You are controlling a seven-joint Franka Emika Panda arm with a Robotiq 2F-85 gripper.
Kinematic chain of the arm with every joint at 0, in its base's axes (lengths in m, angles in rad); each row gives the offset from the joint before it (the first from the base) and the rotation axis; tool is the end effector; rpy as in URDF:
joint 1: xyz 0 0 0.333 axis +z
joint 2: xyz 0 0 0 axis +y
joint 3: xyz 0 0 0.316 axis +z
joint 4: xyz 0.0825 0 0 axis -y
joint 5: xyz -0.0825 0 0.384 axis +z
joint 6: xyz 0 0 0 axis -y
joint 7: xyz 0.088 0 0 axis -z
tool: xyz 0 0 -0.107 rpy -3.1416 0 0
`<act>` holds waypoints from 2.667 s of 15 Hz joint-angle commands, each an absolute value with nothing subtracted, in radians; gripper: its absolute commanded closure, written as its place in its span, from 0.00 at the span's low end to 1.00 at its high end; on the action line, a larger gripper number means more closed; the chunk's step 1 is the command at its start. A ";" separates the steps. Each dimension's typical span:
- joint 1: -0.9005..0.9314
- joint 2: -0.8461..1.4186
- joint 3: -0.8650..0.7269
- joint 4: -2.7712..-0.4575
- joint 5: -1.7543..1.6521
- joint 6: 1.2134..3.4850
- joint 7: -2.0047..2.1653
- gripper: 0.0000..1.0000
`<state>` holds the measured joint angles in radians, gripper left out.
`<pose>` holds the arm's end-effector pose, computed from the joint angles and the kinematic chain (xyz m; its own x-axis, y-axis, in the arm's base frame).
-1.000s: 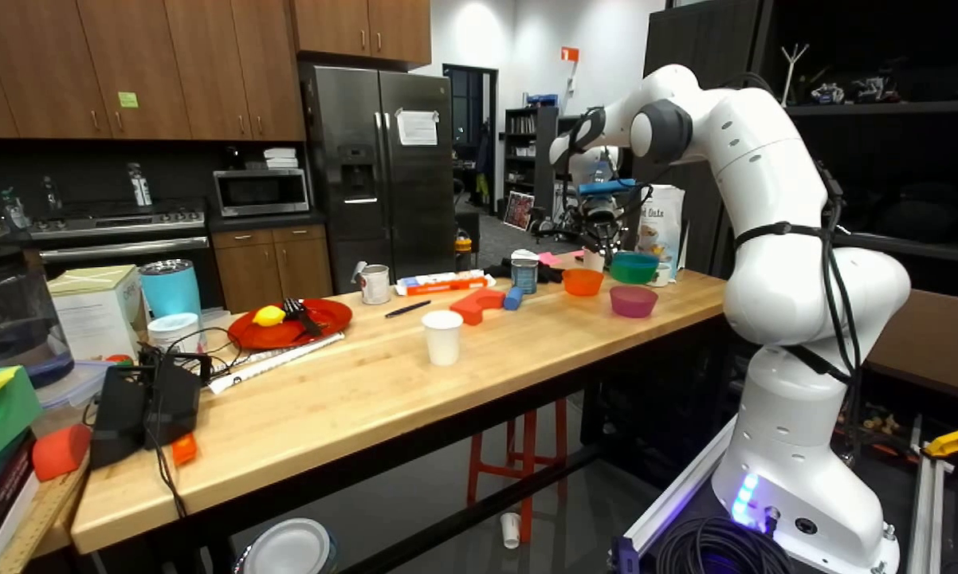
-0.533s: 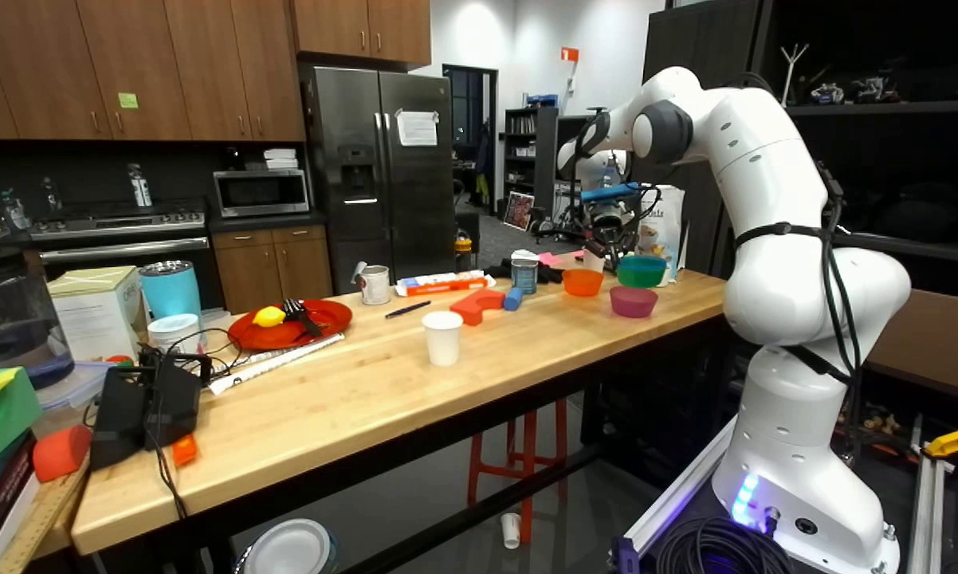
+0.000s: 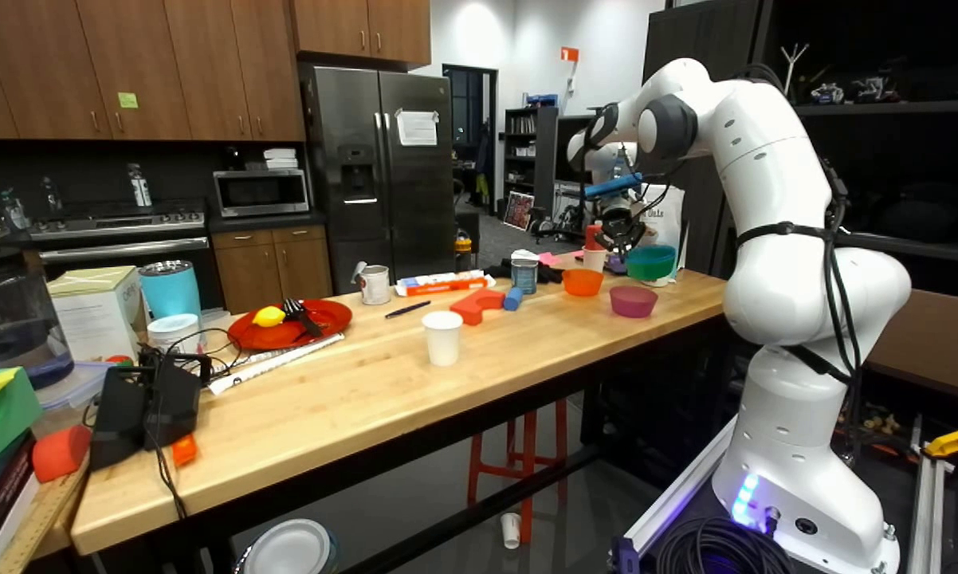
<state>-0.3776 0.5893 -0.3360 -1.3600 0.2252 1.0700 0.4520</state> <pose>0.5007 -0.3429 0.3616 0.1599 -0.7101 -0.6857 -0.8247 -0.4779 0.3025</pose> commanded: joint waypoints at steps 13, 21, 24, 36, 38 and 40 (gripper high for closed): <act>-0.386 0.604 -0.323 -1.363 0.280 1.173 0.472 0.98; -0.387 0.630 -0.326 -1.356 0.279 1.157 0.493 0.57; -0.386 0.634 -0.326 -1.353 0.278 1.153 0.499 0.38; -0.364 0.621 -0.328 -1.361 0.250 1.169 0.505 0.00; -0.358 0.628 -0.326 -1.355 0.251 1.168 0.510 0.00; -0.353 0.639 -0.324 -1.347 0.252 1.164 0.517 0.00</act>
